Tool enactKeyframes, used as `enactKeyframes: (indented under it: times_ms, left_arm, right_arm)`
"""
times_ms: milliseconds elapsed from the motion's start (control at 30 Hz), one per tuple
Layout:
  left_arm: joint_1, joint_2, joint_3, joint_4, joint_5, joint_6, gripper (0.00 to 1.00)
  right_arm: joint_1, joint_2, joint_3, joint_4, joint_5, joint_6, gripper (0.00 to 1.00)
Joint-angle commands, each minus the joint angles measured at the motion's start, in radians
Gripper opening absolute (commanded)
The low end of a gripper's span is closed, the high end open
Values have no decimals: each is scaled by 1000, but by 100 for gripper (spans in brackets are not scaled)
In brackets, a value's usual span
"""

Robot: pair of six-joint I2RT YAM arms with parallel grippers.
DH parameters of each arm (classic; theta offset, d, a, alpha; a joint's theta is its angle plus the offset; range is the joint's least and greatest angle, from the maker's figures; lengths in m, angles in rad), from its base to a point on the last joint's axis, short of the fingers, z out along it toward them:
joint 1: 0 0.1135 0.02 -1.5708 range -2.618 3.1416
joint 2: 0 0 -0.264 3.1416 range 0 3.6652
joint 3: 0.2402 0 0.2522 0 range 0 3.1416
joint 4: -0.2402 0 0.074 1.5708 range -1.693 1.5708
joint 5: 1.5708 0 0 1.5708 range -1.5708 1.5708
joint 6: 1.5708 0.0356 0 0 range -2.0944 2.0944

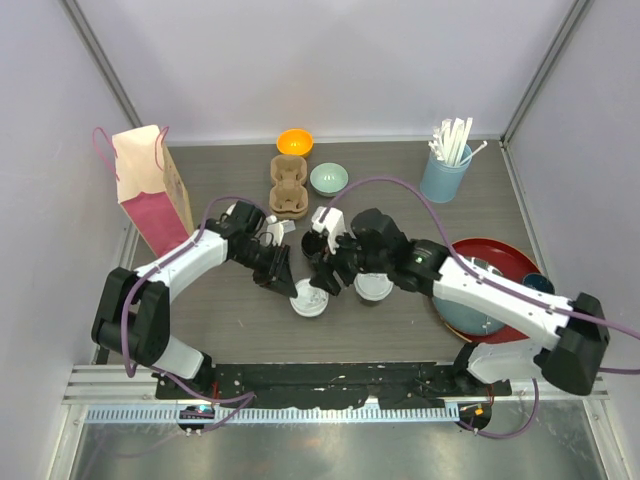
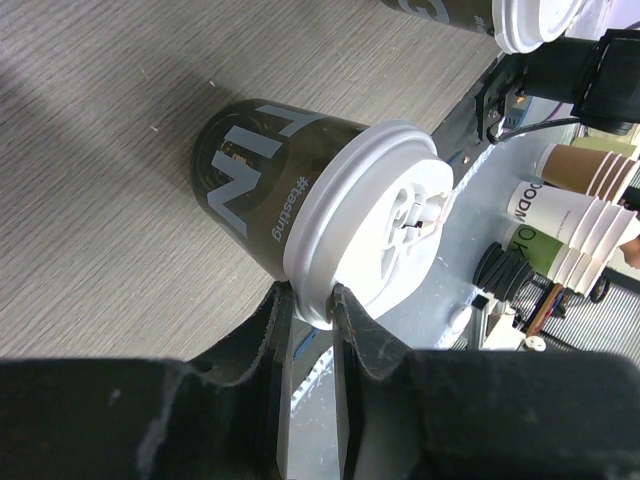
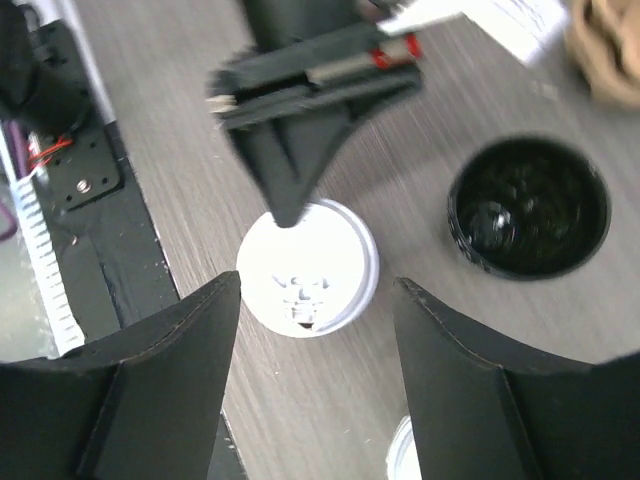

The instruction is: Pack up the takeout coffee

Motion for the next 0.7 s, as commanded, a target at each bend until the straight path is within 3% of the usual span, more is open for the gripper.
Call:
enactKeyframes:
  times_ms: [0, 67, 133, 200, 367, 667]
  left_arm:
    - [-1, 0, 30, -14, -16, 28, 22]
    - [-3, 2, 33, -15, -16, 28, 22]
    - [-3, 8, 36, -17, -14, 26, 22]
    - [-3, 14, 37, -17, -14, 26, 23]
    - [3, 43, 40, -24, -10, 25, 24]
    - [11, 59, 48, -30, 2, 28, 25]
  right_arm:
    - [44, -104, -85, 166, -173, -413, 66]
    - [74, -100, -111, 141, -253, -603, 62]
    - [92, -69, -99, 84, -260, -671, 49]
    - [106, -8, -49, 14, -286, -712, 43]
    - [135, 74, 7, -79, -265, -781, 42]
    - [137, 115, 16, -90, -222, -779, 41]
